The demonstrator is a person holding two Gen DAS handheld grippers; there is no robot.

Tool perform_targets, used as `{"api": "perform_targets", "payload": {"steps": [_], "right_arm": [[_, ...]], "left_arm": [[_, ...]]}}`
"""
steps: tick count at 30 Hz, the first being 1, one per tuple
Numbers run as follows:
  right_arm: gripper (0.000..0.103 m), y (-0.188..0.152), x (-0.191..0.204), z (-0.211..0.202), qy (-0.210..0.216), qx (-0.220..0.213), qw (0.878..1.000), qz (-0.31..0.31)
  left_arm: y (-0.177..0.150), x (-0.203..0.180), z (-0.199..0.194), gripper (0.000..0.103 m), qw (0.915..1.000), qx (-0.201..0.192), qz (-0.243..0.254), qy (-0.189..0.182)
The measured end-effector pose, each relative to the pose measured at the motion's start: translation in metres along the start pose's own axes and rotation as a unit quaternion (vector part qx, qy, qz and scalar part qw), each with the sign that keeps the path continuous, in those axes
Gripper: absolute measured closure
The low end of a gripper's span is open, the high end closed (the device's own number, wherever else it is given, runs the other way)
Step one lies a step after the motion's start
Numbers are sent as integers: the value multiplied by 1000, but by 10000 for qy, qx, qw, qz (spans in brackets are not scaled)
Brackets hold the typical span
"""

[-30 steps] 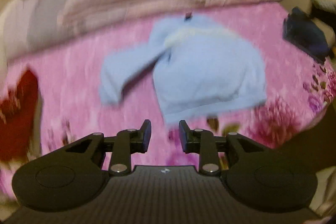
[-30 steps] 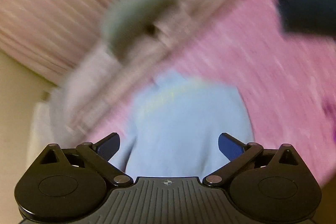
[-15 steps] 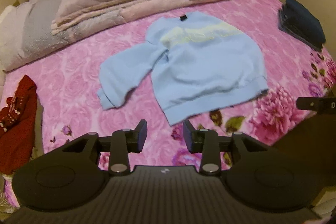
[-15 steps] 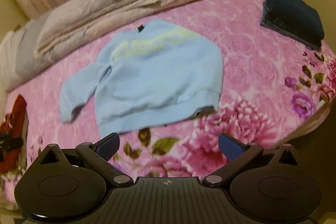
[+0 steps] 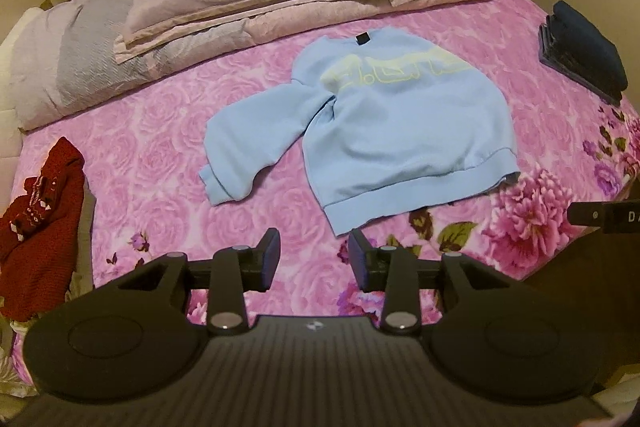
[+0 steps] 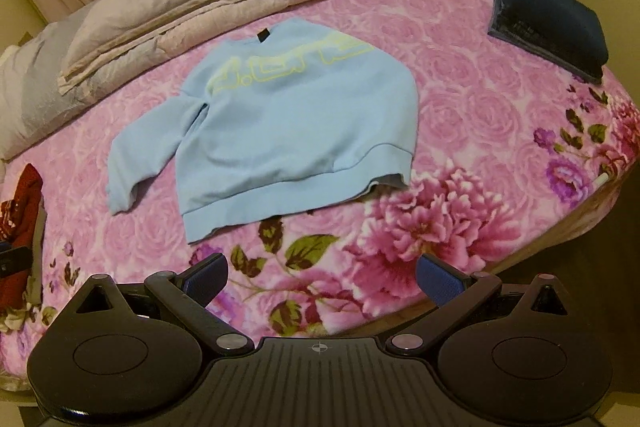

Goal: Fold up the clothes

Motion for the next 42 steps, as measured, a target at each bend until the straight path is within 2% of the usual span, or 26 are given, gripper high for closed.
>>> {"api": "perform_targets", "payload": {"steps": [9,16,21,26,31,36,39,42], "right_arm": [[0,32,-28,17,140,139,9998,-100],[0,94,-88,31,242,221,9994,-110],[0,141,-134,44,224,323,9989,-264],[0,173,-172,62,282,594,9970,-416],[0,178,-190,93,453,944,9929,-570],[0,160,-205,128,764,1466,9861,-138],[0,146,-213,149,870,1734,9808,185],[0,133,-217,173,912,1825,9774,560]], "left_arm": [[30,-27,15,69,9996,105,-196,184],[68,-63,37,69,9975,193,-617,298],[84,-76,57,69,9908,378,-1171,564],[77,-83,69,69,9798,627,-1741,759],[51,-86,83,69,9685,1013,-2069,947],[22,-81,103,68,9604,1321,-2259,953],[10,-78,127,63,9583,1434,-2309,882],[2,-77,161,59,9604,1445,-2285,674]]}}
Point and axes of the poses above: each gripper's, at about its wrist camera, not at the fingertips, and z roughly the way its jaws point, x to its left, y to its top, the point moved 6 cm from there along z, roughly the way its jaws point, and after that the axes turned 9 degrees about y, right-handed, at the moved point
